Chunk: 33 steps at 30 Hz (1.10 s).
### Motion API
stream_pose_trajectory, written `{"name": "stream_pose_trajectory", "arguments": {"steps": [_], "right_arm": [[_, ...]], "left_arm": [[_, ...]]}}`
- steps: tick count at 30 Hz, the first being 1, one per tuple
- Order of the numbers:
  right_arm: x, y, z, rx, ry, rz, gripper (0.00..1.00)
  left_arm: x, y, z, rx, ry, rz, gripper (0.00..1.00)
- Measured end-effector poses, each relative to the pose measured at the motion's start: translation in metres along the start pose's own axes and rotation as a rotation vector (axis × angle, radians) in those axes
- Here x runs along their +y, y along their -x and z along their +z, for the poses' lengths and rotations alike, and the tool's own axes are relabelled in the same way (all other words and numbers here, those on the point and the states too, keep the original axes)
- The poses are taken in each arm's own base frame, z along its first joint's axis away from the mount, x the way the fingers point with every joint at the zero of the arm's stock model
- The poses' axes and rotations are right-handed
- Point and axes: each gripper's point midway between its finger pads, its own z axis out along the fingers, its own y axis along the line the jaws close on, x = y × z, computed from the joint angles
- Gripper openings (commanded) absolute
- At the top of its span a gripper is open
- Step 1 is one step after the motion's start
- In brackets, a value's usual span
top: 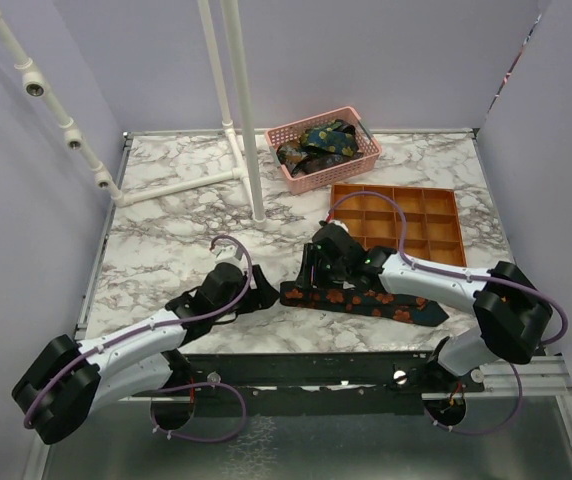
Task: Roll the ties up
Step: Roll the tie at the center of the board.
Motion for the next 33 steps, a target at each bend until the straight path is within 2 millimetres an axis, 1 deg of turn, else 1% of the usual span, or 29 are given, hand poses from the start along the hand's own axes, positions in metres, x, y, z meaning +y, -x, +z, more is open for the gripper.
{"name": "stream_pose_trajectory", "arguments": {"steps": [5, 10, 15, 20, 26, 30, 33], "right_arm": [[-0.006, -0.006, 0.003, 0.012, -0.013, -0.006, 0.53], [-0.02, -0.019, 0.007, 0.037, -0.04, -0.008, 0.49], [-0.032, -0.03, 0.01, 0.051, -0.055, -0.007, 0.48], [-0.035, -0.029, 0.013, 0.035, -0.044, 0.005, 0.48], [-0.039, -0.028, 0.013, 0.034, -0.001, 0.054, 0.48], [-0.042, -0.03, 0.012, 0.042, 0.035, 0.087, 0.48], [-0.042, -0.031, 0.012, 0.046, 0.06, 0.106, 0.47]], "left_arm": [[0.0, -0.003, 0.006, 0.017, -0.003, 0.009, 0.77], [-0.008, 0.001, 0.011, 0.011, -0.026, 0.02, 0.77], [-0.014, 0.002, 0.017, 0.013, -0.051, 0.028, 0.76], [-0.02, -0.003, 0.022, 0.037, -0.086, 0.034, 0.75], [-0.028, -0.013, 0.03, 0.09, -0.14, 0.044, 0.73], [-0.036, -0.017, 0.036, 0.114, -0.176, 0.047, 0.7], [-0.041, -0.017, 0.041, 0.126, -0.199, 0.051, 0.65]]}}
